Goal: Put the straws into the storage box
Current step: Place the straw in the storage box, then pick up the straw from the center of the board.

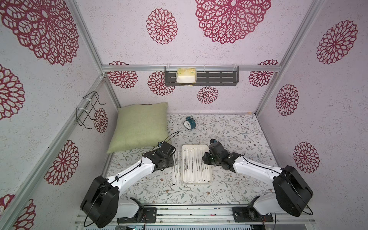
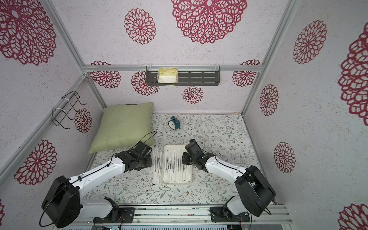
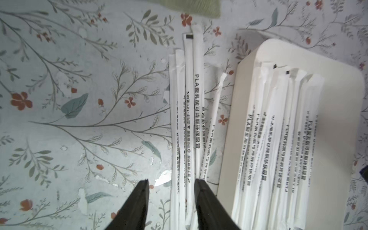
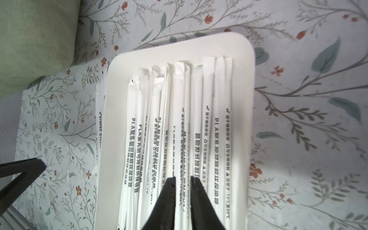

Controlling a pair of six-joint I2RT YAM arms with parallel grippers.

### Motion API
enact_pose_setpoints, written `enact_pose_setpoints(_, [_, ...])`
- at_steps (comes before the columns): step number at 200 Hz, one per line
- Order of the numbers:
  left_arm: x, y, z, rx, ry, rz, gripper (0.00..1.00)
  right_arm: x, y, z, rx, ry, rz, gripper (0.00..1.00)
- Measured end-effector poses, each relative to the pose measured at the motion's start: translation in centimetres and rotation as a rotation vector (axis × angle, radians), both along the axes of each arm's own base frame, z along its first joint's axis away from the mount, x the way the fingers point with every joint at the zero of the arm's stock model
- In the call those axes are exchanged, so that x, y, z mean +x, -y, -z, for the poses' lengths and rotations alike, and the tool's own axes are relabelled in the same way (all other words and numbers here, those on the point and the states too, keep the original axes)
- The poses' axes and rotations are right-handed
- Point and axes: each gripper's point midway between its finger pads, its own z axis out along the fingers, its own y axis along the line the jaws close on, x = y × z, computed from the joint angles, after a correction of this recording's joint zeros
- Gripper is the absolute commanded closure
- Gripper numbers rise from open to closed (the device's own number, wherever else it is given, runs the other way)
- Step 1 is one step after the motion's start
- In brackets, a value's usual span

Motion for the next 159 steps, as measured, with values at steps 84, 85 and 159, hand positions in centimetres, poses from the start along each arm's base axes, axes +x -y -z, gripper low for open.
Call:
enact_pose_setpoints(84, [0.4, 1.2, 5.5, 0.055, -0.125, 0.037, 0.73, 0.4, -0.6, -0.1, 0.004, -0.002, 0.008, 0.8])
enact_pose_setpoints(85, [0.4, 1.2, 5.5, 0.057, -0.125, 0.037, 0.74, 0.4, -0.6, -0.1, 0.004, -0.002, 0.008, 0.8])
enact_pose_setpoints(159, [-0.3, -1.7, 2.6, 0.145, -0.069, 0.02, 0.64, 0.7, -0.9, -0.4, 0.019, 0.012, 0.007, 0.8])
